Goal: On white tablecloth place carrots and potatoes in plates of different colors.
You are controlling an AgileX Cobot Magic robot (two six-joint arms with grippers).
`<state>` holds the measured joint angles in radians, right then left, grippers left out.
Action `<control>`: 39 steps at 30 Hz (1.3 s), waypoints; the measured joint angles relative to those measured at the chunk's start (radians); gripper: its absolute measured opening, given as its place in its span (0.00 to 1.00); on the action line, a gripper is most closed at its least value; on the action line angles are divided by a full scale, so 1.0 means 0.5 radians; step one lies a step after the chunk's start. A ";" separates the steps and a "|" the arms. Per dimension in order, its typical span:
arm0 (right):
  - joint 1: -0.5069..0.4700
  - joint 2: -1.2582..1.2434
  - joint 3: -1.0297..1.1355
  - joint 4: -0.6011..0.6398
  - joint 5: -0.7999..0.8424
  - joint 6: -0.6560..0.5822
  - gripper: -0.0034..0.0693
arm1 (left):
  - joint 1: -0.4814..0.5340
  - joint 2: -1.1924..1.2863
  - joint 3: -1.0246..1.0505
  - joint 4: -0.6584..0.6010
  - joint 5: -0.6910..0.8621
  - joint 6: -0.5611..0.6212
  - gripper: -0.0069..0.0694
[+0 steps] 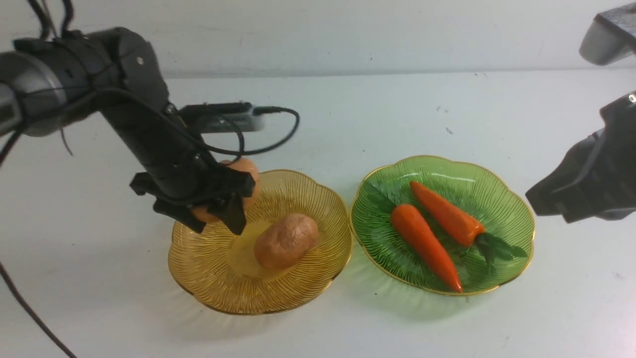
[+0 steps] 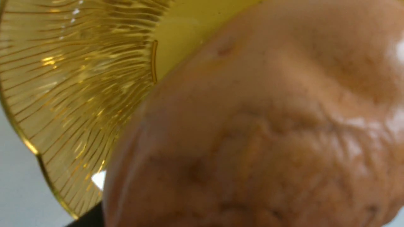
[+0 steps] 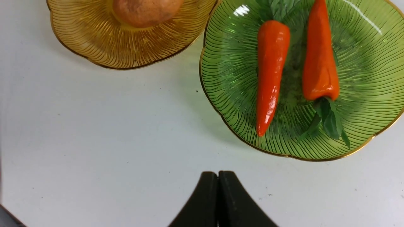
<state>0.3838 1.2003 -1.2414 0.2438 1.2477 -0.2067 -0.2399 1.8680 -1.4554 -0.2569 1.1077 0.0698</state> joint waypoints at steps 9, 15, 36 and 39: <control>0.000 0.000 0.000 0.000 0.013 -0.016 0.03 | -0.065 0.062 0.000 0.221 -0.160 -0.140 0.67; 0.000 0.000 0.000 -0.002 0.015 -0.016 0.03 | -0.065 0.062 0.000 0.236 -0.182 -0.140 0.81; 0.000 -1.265 0.771 -0.458 -0.473 0.413 0.03 | -0.065 0.026 -0.459 0.445 0.228 -0.097 0.13; 0.000 -1.450 1.190 -0.429 -1.072 0.430 0.03 | -0.065 0.020 -0.497 0.465 0.233 -0.090 0.09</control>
<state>0.3838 0.4751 -0.6463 0.0290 0.7119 0.0085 -0.2726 1.8781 -1.7041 -0.0246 1.2240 0.0247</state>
